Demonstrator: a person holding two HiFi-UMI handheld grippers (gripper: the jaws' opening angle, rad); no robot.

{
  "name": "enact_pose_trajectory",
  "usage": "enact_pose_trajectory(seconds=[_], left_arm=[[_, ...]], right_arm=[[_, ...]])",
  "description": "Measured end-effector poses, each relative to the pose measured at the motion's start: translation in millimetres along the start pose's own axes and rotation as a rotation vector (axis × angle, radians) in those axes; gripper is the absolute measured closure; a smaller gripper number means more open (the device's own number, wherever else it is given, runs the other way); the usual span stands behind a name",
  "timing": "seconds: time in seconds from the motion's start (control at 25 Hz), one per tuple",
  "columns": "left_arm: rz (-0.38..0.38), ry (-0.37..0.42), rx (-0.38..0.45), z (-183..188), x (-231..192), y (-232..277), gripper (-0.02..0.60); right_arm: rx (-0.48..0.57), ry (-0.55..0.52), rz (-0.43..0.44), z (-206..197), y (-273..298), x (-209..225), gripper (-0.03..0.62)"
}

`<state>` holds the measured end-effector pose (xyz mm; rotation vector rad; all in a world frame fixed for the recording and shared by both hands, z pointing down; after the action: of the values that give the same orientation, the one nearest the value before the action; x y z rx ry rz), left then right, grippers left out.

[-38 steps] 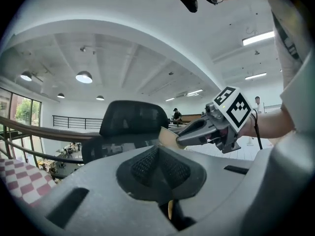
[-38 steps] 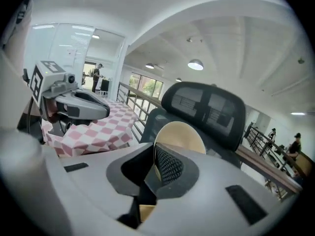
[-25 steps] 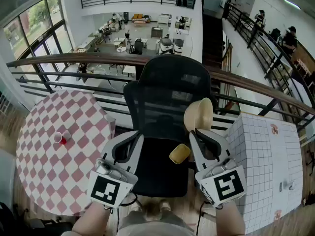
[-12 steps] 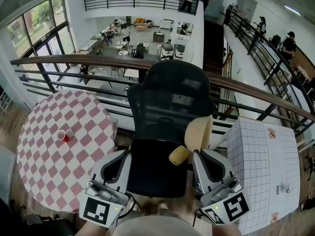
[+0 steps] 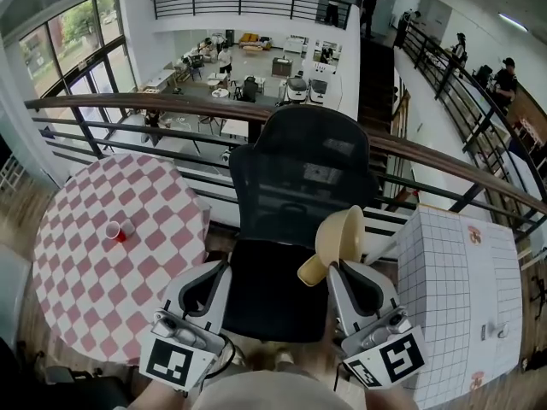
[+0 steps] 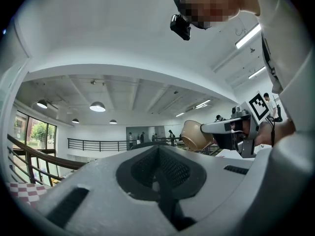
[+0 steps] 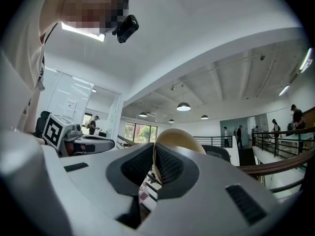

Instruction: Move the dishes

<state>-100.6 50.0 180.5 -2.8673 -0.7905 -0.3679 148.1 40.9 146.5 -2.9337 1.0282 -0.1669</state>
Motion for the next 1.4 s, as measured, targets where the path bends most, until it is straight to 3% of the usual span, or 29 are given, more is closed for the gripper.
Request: enact_pose_trajectory(seconds=[0.24, 0.44, 0.68, 1.0, 1.24, 1.4], left_arm=[[0.012, -0.003, -0.012, 1, -19, -21, 0.569], [0.053, 0.018, -0.052, -10, -11, -6, 0.569], [0.191, 0.011, -0.098, -19, -43, -35, 0.568], [0.392, 0.046, -0.162, -35, -102, -79, 0.568], [0.543, 0.082, -0.115, -49, -146, -110, 0.568], [0.583, 0.061, -0.222, -73, -165, -128, 0.569]], right_arm=[[-0.037, -0.010, 0.028, 2, 20, -25, 0.565], [-0.069, -0.042, 0.101, -8, 38, -3, 0.565], [-0.067, -0.173, 0.229, -10, 101, -38, 0.565], [-0.127, -0.243, 0.492, -21, 192, -105, 0.565], [-0.185, -0.265, 0.632, -48, 258, -159, 0.565], [-0.214, -0.297, 0.699, -78, 300, -189, 0.565]])
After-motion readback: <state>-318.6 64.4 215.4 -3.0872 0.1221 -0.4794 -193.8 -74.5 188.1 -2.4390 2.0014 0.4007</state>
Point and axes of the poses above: the fingertips, and each gripper's own axes: y forward along the fingers, x to its right, z out of its top, the point moved 9 cm from there along -y, backward along the fingers, and after that the axes turned 11 degrees about y, right-handed, at the moved point
